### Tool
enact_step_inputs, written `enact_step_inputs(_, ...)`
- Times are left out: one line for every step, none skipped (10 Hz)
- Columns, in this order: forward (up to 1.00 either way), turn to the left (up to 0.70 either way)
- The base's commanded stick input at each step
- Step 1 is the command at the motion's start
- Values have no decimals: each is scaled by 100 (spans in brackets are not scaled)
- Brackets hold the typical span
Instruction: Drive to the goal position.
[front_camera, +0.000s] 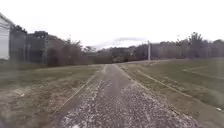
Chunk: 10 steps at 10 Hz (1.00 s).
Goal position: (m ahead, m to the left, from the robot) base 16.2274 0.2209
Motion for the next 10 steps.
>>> enact_step_inputs(60, 0)
enact_step_inputs(60, 0)
enact_step_inputs(60, 1)
enact_step_inputs(60, 7)
enact_step_inputs(60, 15)
enact_step_inputs(60, 15)
enact_step_inputs(60, 15)
enact_step_inputs(60, 15)
enact_step_inputs(60, 15)
enact_step_inputs(60, 15)
